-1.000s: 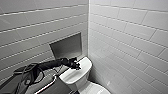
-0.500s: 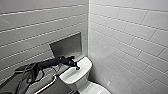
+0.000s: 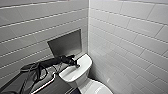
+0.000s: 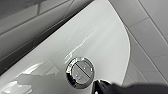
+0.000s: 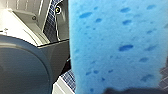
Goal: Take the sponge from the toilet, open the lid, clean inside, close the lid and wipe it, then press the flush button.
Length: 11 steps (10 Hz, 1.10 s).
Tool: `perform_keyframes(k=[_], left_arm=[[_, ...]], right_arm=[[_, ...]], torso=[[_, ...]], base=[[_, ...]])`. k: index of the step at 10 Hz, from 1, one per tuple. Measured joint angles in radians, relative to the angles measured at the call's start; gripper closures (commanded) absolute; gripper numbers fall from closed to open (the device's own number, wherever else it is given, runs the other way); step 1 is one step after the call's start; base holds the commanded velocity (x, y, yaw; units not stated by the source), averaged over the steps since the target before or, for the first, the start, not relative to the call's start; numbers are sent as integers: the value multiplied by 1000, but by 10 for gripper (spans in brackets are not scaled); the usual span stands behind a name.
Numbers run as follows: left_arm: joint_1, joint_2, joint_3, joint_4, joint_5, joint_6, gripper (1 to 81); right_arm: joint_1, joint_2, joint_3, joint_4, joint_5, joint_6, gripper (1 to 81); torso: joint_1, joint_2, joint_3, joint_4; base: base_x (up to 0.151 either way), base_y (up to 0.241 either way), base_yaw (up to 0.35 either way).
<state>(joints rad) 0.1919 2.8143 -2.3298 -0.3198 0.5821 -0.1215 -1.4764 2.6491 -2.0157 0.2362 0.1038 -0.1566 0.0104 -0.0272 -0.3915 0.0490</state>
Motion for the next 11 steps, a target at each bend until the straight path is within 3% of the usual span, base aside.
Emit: perform_keyframes(k=[6, 11], left_arm=[[0, 62, -103, 6, -15, -5, 811], [14, 73, -111, 26, -49, 11, 811]], right_arm=[[0, 0, 1, 0, 0, 0, 811], [3, 3, 4, 0, 0, 0, 811]], torso=[[0, 0, -3, 0], [0, 1, -43, 0]], base=[[0, 0, 0], [0, 0, 0]])
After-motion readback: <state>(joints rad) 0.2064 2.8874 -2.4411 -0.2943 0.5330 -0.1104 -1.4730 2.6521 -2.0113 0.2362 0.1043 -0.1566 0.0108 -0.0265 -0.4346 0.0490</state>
